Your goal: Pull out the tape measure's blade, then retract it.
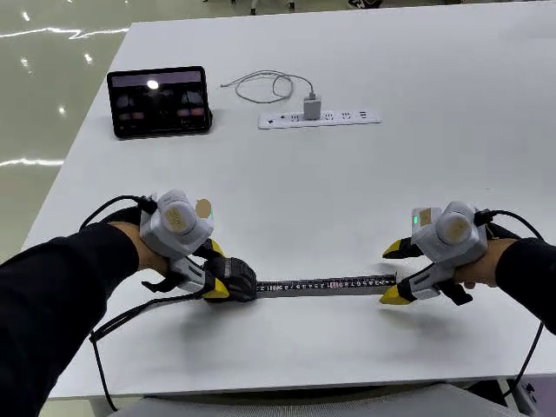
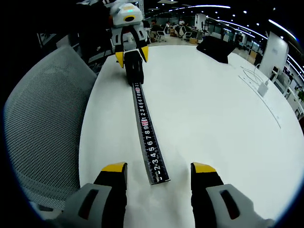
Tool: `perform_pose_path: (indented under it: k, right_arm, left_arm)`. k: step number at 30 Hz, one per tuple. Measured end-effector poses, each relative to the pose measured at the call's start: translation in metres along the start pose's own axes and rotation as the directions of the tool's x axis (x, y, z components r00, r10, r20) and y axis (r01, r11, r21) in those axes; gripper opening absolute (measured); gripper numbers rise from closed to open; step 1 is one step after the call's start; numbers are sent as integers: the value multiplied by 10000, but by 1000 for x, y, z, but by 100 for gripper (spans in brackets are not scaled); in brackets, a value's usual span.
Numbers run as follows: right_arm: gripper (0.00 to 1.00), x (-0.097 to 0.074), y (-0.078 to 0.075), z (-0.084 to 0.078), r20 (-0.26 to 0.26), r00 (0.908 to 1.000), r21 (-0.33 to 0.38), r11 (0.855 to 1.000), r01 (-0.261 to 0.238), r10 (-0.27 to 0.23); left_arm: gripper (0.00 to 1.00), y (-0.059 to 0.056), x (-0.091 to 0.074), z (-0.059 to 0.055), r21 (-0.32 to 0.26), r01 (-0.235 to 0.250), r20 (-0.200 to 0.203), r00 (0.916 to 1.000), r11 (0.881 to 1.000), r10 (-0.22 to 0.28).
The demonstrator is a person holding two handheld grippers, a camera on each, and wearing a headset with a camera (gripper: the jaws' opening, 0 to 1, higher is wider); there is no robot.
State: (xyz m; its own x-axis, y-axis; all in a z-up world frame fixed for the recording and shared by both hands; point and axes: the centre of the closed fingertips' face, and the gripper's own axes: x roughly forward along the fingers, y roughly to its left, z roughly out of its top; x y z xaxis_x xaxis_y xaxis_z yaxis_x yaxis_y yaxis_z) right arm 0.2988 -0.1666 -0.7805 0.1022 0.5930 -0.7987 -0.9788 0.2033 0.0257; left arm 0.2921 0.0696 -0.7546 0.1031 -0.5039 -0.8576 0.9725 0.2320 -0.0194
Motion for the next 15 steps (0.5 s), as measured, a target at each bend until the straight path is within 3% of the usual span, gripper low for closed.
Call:
perform_pose_path:
  k: [10, 15]
  right_arm:
    - [57, -4, 4, -2, 93, 9999, 52, 10000, 39, -39]
    - [60, -3, 7, -5, -21, 9999, 166, 9998, 105, -105]
  left_arm:
    - [54, 8, -12, 5, -537, -604, 540, 9965, 9967, 633]
    - [67, 9, -14, -1, -1012, -695, 515, 9959, 9924, 750]
